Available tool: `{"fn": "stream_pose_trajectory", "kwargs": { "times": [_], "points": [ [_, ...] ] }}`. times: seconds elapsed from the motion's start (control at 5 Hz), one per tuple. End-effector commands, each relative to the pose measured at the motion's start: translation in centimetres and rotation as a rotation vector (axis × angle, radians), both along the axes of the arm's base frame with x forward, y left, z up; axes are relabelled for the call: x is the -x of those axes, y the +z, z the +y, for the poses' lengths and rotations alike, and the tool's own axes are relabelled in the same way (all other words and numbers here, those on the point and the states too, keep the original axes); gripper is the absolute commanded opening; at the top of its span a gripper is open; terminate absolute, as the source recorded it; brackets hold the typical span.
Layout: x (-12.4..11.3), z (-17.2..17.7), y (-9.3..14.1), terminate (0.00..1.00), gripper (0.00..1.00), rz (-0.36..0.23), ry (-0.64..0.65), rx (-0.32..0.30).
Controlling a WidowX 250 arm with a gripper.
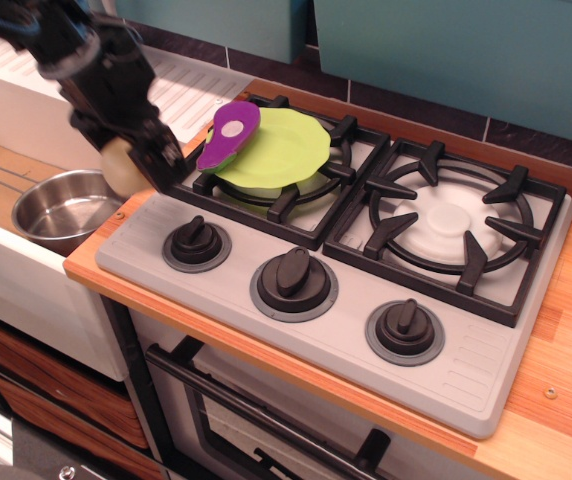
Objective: Put eggplant on plate and largepotato in pot or pan in sink
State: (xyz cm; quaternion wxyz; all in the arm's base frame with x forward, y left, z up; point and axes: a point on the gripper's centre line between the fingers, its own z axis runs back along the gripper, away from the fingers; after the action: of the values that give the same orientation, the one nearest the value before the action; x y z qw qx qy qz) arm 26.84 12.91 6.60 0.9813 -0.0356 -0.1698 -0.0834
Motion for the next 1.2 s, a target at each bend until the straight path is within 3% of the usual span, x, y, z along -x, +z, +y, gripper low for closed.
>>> {"fn": "stream_pose_trajectory", "kwargs": {
  "times": [0.0, 0.6, 1.0],
  "points": [
    [-1.3, 3.1, 1.3, 0.0, 0.0, -0.029, -0.025, -0.014],
    [-2.2, 6.7, -1.1, 0.0, 0.0, -0.042, -0.045, 0.035],
    [-1.4, 8.0, -2.1, 0.0, 0.0, -0.043, -0.038, 0.048]
  ]
}}
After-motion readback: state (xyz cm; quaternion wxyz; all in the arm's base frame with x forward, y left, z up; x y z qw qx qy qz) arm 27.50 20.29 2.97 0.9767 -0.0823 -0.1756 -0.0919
